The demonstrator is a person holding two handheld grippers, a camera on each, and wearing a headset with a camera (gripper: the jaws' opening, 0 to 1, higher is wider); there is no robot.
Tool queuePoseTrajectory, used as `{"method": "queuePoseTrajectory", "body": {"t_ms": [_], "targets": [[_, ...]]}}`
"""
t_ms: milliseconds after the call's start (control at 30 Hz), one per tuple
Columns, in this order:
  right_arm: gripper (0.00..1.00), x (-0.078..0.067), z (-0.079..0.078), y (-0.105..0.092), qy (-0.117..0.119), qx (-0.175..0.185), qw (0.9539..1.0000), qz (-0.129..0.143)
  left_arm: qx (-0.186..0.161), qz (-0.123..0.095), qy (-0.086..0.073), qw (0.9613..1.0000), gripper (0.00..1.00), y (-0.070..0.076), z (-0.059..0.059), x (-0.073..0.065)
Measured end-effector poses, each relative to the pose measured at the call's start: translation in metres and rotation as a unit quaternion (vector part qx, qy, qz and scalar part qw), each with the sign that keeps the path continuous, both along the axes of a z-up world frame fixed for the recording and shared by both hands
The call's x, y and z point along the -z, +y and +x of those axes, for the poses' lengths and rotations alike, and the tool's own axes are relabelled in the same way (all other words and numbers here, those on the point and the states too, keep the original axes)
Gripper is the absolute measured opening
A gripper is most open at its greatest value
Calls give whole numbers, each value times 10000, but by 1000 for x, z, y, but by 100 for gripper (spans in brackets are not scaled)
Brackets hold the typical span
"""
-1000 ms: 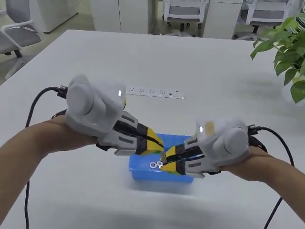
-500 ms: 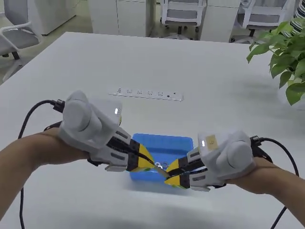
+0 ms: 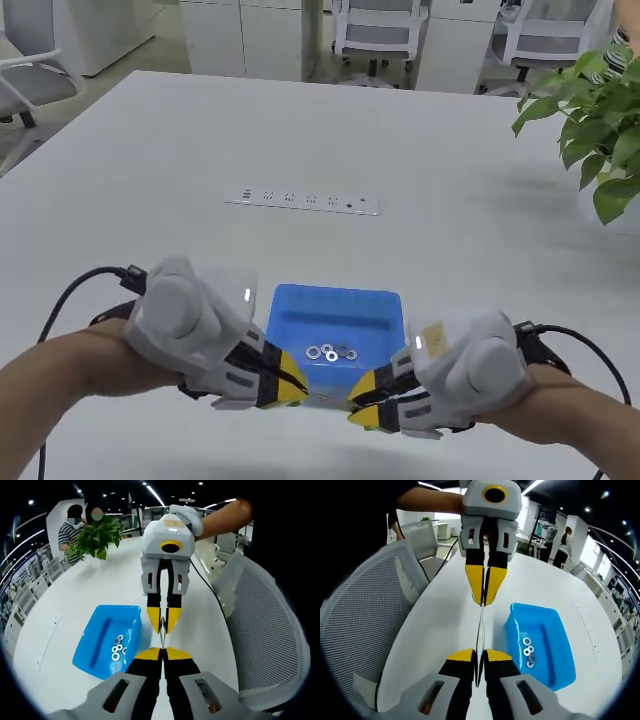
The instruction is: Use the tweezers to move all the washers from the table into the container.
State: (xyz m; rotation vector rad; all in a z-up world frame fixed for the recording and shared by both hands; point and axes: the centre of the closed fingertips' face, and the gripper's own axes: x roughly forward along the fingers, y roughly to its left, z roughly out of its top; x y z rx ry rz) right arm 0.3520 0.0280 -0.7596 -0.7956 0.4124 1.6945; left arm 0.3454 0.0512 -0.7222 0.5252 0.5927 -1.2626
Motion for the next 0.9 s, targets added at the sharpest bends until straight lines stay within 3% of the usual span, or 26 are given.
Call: {"method": "queuePoseTrajectory", "body": {"t_ms": [433, 900], "targets": [[10, 30, -7, 2, 69, 50, 9995, -290, 84, 658, 101, 9977, 5, 10, -5, 51], [11, 44, -9, -3, 180, 186, 9985, -475, 89, 799, 318, 9963, 5, 11, -5, 75]]}}
